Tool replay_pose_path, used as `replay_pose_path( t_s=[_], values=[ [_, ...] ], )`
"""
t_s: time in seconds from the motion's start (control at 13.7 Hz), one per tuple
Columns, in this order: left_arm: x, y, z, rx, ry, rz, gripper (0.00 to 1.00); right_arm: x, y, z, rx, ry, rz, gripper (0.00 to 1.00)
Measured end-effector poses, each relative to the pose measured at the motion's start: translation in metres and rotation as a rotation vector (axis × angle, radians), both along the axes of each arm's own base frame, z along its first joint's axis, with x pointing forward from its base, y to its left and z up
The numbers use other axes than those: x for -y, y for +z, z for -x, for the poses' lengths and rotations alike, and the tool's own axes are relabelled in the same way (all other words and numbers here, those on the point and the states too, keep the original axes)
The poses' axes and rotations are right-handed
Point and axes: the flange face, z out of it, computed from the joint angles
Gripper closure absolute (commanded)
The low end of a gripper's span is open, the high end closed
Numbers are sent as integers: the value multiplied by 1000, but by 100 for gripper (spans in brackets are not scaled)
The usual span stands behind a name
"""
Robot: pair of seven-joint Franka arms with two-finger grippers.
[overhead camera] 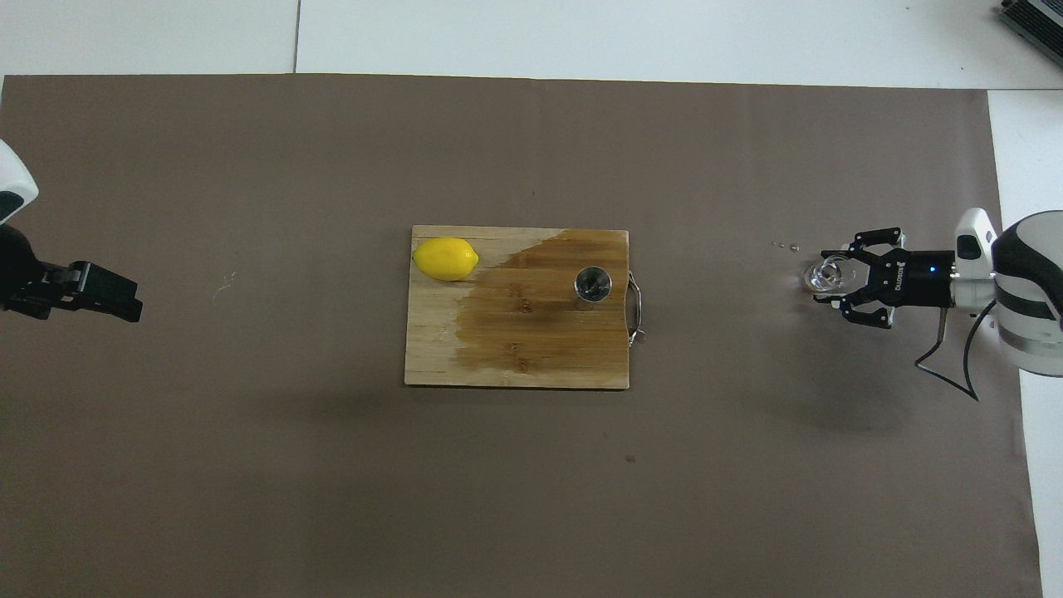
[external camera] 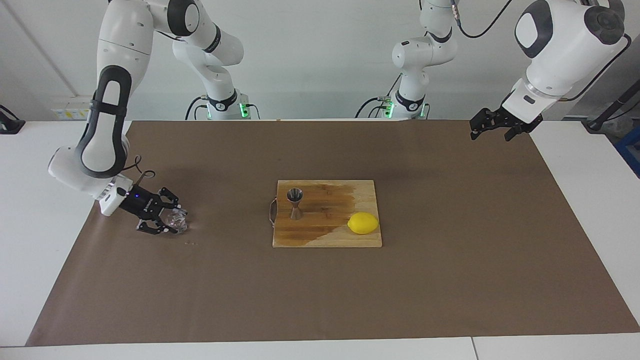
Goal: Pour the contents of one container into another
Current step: 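Open the right gripper and release the glass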
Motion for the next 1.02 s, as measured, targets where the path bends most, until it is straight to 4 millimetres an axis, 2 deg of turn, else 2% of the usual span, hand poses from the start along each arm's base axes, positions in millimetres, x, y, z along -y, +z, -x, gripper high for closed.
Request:
replay_pose_path(
  t_s=[0.22, 0.36, 0.66, 0.88, 1.02],
  values=[
    [0, 0, 0, 0, 0, 0, 0, -2, 5, -4, 7, -2, -1, 0],
    [0, 0, 0, 0, 0, 0, 0, -6, 23, -9, -4, -43, -10, 0],
    [0, 0, 0, 0, 0, 0, 0, -31, 91, -20, -64, -182, -71, 0],
    [0, 0, 0, 0, 0, 0, 0, -55, 133, -26, -161, -302, -110, 0],
    [0, 0, 0, 0, 0, 0, 0, -63, 159, -33, -219, -369, -64, 0]
  ],
)
